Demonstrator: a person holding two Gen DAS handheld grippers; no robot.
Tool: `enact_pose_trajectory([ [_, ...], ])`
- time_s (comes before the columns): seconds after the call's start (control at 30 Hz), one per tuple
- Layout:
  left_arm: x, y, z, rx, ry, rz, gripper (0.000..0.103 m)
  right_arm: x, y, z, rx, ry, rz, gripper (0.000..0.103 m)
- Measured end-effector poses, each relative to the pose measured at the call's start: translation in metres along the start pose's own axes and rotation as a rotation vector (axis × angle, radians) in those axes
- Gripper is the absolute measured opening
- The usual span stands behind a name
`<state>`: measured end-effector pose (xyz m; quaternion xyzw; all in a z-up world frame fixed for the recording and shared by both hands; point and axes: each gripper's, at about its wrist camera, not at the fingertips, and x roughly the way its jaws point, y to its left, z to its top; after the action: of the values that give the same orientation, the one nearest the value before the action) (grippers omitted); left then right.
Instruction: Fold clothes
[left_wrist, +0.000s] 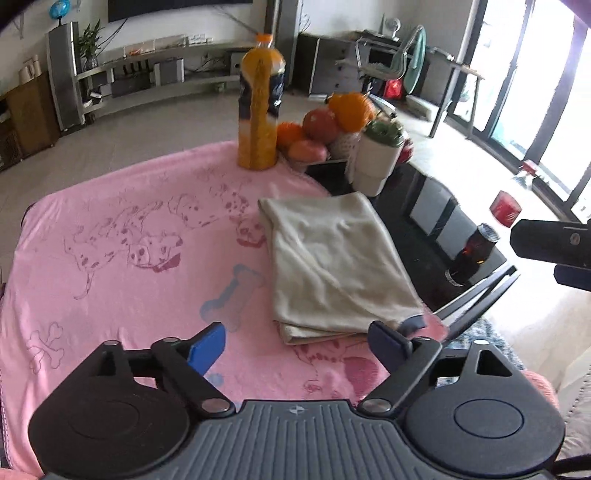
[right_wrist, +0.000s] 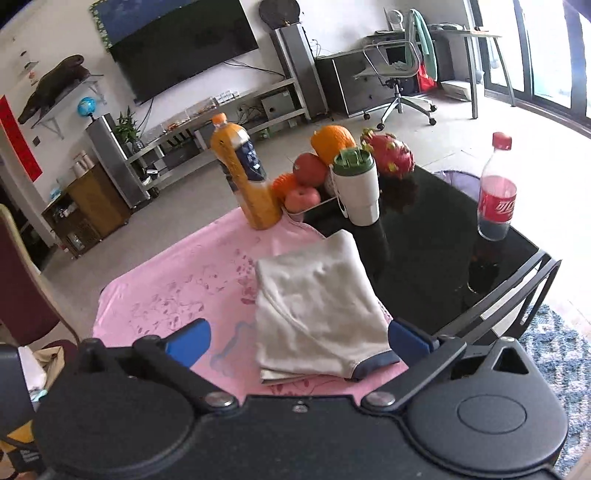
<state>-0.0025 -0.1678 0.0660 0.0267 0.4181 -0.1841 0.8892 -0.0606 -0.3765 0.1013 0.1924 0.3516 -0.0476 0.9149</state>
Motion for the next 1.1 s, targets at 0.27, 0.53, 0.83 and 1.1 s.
enact_pose_trajectory([
  [0.27,-0.020,-0.017,-0.011,0.032,-0.008,-0.036,0.096,-0.018,0.002,-0.008,-0.050,0.026,-0.068,0.103],
  [0.53,-0.004,-0.030,-0.027,0.072,0.045,-0.005,0.101,-0.008,-0.005,-0.028,-0.087,0.091,-0.125,0.103],
  [0.83,0.003,-0.031,-0.029,0.060,0.062,0.000,0.101,0.007,-0.013,-0.040,-0.091,0.143,-0.141,0.103],
  [1.1,0.007,-0.034,-0.030,0.060,0.073,0.001,0.101,0.011,-0.013,-0.045,-0.097,0.161,-0.138,0.103],
])
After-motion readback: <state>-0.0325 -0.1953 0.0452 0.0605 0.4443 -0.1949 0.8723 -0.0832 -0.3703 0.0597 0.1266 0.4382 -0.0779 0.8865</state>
